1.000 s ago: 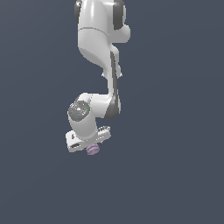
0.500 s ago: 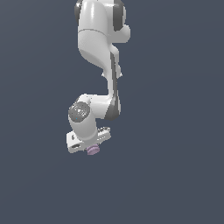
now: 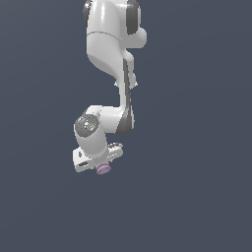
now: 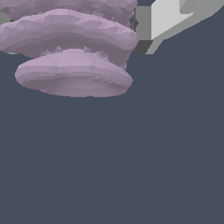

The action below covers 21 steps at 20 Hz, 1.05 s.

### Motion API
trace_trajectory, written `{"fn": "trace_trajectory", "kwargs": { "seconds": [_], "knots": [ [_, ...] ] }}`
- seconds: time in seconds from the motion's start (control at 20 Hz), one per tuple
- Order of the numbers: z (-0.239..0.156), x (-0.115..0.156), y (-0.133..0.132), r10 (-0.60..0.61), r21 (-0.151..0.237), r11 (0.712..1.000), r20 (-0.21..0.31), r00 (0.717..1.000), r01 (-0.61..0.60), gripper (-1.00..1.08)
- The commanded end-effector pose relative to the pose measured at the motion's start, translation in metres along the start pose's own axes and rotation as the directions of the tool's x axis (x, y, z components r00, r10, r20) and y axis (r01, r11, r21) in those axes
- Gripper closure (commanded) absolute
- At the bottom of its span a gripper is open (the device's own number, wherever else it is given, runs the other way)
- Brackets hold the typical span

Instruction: Pick up the object and move it to a goal position.

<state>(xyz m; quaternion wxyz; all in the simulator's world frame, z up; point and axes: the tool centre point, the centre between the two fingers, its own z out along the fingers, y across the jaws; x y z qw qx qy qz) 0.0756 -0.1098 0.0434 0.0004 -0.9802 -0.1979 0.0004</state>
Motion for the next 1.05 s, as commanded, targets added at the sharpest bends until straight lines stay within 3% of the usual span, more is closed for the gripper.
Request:
{"fn": "trace_trajectory", "kwargs": {
  "seconds": [0.0, 0.55, 1.0],
  "knots": [
    [-0.006, -0.004, 0.011, 0.002, -0.001, 1.0, -0.001, 1.0, -0.002, 1.08],
    [-0.047, -0.029, 0.091, 0.002, -0.001, 1.0, -0.001, 1.0, -0.002, 1.08],
    [-0.056, -0.033, 0.111, 0.002, -0.001, 1.0, -0.001, 1.0, -0.002, 1.08]
  ]
}}
